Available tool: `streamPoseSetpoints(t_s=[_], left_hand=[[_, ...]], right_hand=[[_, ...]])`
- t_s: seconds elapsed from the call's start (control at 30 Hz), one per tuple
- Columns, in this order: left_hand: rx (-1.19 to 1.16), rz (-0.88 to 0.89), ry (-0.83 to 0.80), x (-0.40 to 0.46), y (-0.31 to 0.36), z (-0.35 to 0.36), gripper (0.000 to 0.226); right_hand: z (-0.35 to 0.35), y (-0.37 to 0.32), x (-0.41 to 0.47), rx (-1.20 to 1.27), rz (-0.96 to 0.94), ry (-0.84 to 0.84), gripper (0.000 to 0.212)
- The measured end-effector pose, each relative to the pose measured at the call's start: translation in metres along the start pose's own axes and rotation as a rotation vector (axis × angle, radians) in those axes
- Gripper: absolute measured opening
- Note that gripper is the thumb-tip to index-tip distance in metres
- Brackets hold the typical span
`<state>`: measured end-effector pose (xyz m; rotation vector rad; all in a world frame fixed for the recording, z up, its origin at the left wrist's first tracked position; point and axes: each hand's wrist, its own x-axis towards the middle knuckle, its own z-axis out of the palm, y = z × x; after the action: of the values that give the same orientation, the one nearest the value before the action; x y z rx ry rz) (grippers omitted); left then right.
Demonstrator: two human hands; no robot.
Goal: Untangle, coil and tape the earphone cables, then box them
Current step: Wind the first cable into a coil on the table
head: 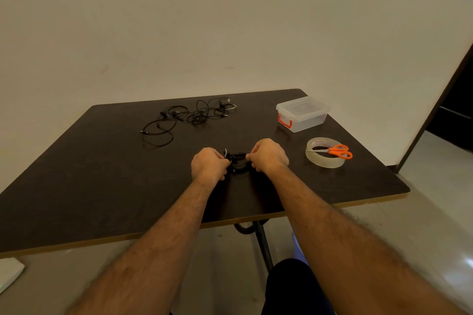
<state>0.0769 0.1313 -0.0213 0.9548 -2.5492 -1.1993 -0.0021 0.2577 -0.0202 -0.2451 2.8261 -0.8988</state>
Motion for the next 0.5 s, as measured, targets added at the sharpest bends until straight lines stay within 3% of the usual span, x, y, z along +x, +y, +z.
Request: streamPoseSetpoints(t_s=[0.3,0.5], left_hand=[[-0.021,-0.026,-0.028,0.004,0.001,0.001,0.011],[-0.021,-0.044,-0.025,0.004,0.002,0.001,0.01]], right_hand=[[-0.001,-0.009,0.003,-0.107,-0.026,-0.038,0.028],[-0.001,-0.016,0.006,-0.206,-0.055,-0.005,0.015]])
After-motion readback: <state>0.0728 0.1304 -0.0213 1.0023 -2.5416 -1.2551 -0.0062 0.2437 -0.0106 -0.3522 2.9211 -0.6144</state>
